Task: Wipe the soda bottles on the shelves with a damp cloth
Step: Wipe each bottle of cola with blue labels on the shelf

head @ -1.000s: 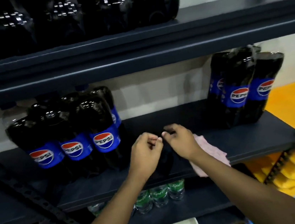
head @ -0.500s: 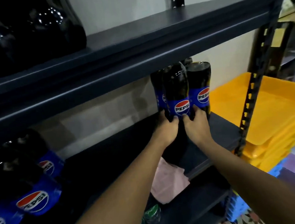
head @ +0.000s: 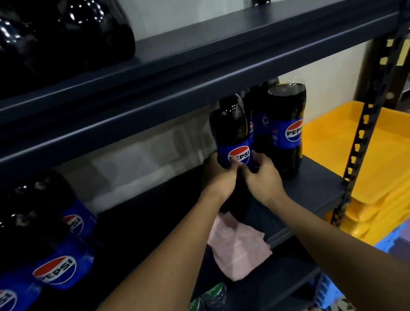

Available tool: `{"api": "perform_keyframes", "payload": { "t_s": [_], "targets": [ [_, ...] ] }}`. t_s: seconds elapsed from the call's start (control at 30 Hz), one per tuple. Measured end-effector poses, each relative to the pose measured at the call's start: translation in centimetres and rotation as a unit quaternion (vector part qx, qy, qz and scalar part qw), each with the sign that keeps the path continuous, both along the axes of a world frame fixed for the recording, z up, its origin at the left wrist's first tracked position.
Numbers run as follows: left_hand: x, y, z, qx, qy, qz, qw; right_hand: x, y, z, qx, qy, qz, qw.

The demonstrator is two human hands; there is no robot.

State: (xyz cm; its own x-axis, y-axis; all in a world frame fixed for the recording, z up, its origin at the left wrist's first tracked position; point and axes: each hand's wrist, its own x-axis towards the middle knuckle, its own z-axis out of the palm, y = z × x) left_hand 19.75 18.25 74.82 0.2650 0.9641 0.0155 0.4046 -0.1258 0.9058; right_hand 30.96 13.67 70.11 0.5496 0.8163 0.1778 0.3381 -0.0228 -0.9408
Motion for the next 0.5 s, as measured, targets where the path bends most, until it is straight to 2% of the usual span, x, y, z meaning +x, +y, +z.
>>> {"api": "perform_keyframes", "payload": {
  "t_s": [0.3,0.5],
  "targets": [
    [-8.7,1.1,-0.3,0.005,0.009,0.106,0.994,-8.3,2.3,-0.1,0.003,-0.027,0.081,0.996],
    [-16.0,-1.8,-0.9,0.01,-0.06,0.144,0.988,-14.3,1.6,-0.1,0.003,-0.024,0.141,0.99]
  ]
}}
